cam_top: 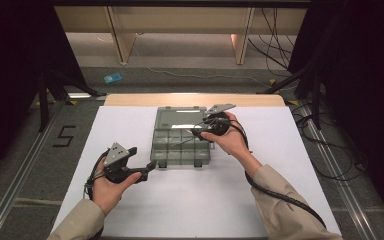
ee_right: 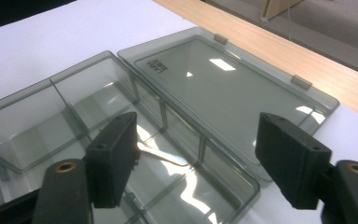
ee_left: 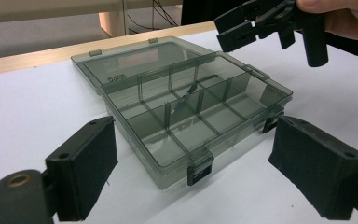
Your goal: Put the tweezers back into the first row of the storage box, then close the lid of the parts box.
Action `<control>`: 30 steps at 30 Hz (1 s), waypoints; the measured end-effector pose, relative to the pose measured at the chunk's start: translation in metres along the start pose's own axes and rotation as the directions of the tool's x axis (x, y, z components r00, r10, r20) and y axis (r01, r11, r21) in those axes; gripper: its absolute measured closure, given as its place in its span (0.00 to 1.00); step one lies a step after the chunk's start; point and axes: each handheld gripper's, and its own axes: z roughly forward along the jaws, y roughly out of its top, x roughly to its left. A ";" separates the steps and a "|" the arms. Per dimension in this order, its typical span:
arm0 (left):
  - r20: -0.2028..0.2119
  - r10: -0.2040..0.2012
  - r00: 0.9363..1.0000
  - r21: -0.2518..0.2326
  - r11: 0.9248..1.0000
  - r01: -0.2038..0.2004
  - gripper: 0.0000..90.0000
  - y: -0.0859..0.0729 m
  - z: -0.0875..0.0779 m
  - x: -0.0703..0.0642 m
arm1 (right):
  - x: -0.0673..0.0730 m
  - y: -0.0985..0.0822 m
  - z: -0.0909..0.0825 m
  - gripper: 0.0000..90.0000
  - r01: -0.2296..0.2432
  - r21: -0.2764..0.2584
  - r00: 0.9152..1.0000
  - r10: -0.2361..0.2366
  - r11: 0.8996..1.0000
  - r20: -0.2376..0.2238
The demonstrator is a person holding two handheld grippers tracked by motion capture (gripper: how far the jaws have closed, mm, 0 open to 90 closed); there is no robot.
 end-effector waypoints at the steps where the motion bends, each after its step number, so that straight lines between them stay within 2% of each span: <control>1: 0.000 -0.002 1.000 0.001 1.000 0.002 0.15 0.000 0.000 0.000 | 0.000 0.000 -0.002 0.32 -0.005 0.000 1.000 0.005 1.000 0.002; 6: 0.007 0.001 1.000 0.004 1.000 -0.001 0.16 -0.001 0.002 0.001 | -0.006 -0.006 -0.016 0.32 -0.038 -0.027 0.999 0.038 0.999 0.007; 7: 0.008 -0.015 1.000 0.003 1.000 0.015 0.16 -0.001 0.002 0.000 | -0.007 -0.007 -0.018 0.32 -0.044 -0.026 0.999 0.045 0.999 0.012; 11: 0.012 -0.003 1.000 0.003 1.000 0.003 0.16 -0.001 0.004 0.001 | -0.012 -0.013 -0.027 0.33 -0.063 -0.043 0.997 0.064 0.997 0.030; 18: 0.007 -0.001 1.000 0.001 1.000 0.001 0.16 -0.001 0.001 0.001 | -0.014 -0.014 -0.027 0.36 -0.088 -0.072 0.996 0.087 0.994 -0.015; 20: 0.005 -0.004 1.000 0.001 1.000 0.004 0.16 -0.001 0.001 0.001 | -0.014 -0.013 -0.026 0.37 -0.079 -0.076 0.997 0.078 0.994 -0.012; 22: 0.004 -0.003 1.000 0.001 1.000 0.003 0.16 -0.001 0.001 0.001 | -0.012 -0.012 -0.027 0.37 -0.090 -0.064 0.996 0.089 0.994 -0.018; 23: 0.003 -0.003 1.000 0.001 1.000 0.003 0.16 -0.001 0.001 0.001 | -0.013 -0.012 -0.027 0.37 -0.077 -0.075 0.997 0.076 0.994 -0.013; 25: 0.004 -0.004 1.000 0.004 1.000 0.004 0.16 -0.001 0.001 0.001 | -0.013 -0.011 -0.029 0.36 -0.076 -0.064 0.997 0.076 0.995 -0.001; 30: 0.003 0.001 1.000 -0.005 1.000 -0.001 0.16 0.000 0.001 0.001 | -0.016 -0.008 -0.033 0.29 -0.077 -0.091 0.996 0.081 0.993 0.042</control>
